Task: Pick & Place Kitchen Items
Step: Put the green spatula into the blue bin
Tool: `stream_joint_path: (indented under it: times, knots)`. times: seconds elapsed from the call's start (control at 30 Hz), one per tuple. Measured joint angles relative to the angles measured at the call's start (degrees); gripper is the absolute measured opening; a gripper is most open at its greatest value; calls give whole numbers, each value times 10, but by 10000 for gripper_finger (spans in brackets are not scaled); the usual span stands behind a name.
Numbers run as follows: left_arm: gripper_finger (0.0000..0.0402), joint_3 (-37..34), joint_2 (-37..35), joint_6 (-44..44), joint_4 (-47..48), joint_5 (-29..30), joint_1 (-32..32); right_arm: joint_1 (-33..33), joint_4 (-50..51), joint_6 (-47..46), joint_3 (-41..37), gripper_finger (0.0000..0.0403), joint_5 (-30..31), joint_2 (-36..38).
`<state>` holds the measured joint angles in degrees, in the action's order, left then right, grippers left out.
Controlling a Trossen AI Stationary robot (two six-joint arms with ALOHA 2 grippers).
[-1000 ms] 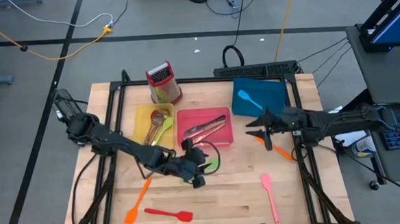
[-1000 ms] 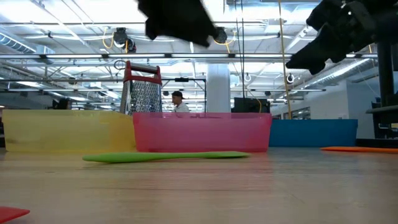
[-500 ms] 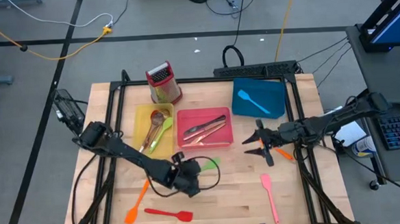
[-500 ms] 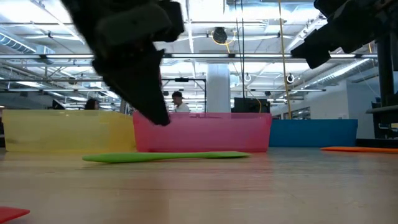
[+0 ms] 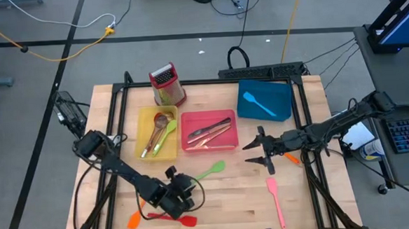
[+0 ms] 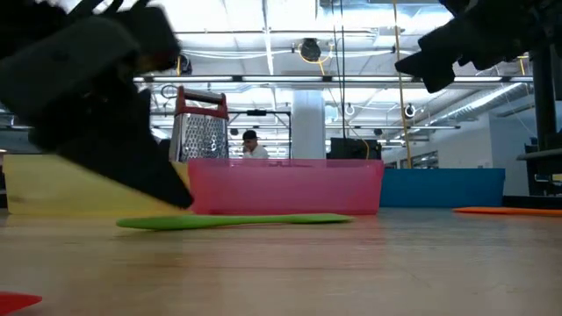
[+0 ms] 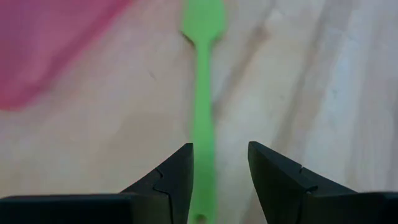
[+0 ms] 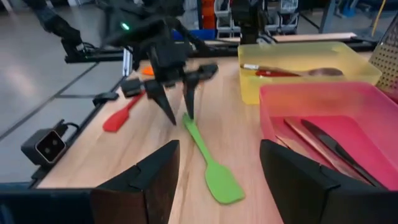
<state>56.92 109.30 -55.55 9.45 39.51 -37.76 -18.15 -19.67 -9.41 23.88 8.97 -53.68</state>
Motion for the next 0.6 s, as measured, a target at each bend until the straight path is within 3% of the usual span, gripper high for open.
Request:
stream_joint_path:
  times: [0.23,0.6]
  knots:
    - [159,-126,-1,40,-223,19,0,0,-26,-3,0,217,-1,0]
    - [158,-150,34,95,-255,44,2,0,-24,0,0,217,0,0]
